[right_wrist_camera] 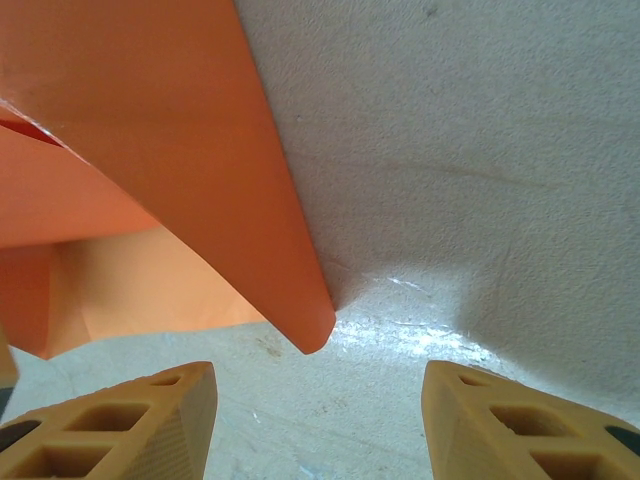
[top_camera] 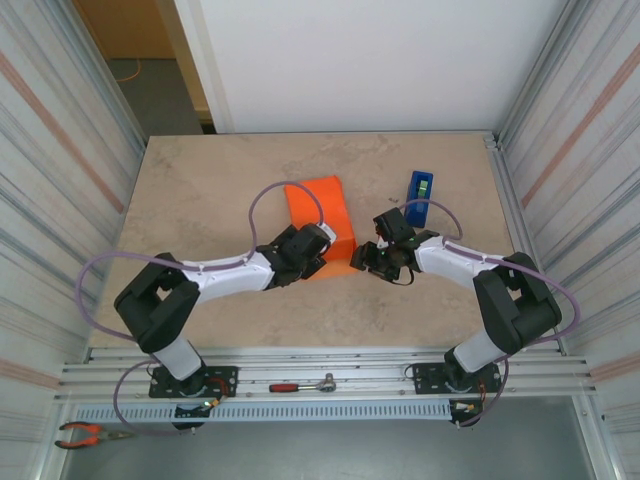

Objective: Wrap the gift box in paper
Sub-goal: Fold the third fold of the wrapping paper on the gift box.

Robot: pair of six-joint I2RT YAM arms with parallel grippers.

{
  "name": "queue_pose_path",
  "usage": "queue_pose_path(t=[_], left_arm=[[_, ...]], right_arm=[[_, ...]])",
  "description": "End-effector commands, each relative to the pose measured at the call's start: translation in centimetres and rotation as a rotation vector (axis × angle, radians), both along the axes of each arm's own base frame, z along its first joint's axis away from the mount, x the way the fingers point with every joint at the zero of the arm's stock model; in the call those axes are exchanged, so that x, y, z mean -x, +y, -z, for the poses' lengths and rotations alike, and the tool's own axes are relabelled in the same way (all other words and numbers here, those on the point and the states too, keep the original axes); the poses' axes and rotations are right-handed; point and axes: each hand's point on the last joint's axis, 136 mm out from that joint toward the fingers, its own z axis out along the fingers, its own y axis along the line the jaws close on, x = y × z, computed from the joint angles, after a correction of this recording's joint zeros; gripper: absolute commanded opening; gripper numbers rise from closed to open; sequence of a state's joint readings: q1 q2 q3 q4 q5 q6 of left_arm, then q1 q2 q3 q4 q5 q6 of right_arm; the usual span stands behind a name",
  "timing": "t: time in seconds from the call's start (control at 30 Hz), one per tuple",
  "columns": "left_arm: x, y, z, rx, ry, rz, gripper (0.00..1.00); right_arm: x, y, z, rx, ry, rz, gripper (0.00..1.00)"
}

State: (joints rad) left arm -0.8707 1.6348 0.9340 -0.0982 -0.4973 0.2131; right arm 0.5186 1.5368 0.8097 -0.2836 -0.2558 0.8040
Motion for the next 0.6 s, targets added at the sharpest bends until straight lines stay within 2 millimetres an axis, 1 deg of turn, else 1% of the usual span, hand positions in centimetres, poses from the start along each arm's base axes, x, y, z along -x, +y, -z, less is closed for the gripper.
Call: queue_pose_path(t=[0.0, 0.07, 0.2, 0.57], left_arm=[[-0.4, 0.2, -2.1, 0.027, -0.072, -0.001, 0.84], [-0.5, 0.3, -2.0, 0.034, -0.065, -0.001, 0.88], [-0.7, 0.3, -1.6, 0.041, -0.061, 0.011, 0.91], [-1.3, 0.5, 0.1, 0.025, -0.034, 0.016, 0.92]], right_arm=[[-0.5, 0.7, -0.5, -0.013, -0.005, 0.005, 0.56], [-0.5, 0.7, -0.6, -0.012, -0.006, 0.007, 0.56], [-0.5, 0.7, -0.7, -0.013, -0.010, 0.008, 0.57], [-0.7, 0.9, -0.7, -0.015, -0.011, 0.007, 0.58]])
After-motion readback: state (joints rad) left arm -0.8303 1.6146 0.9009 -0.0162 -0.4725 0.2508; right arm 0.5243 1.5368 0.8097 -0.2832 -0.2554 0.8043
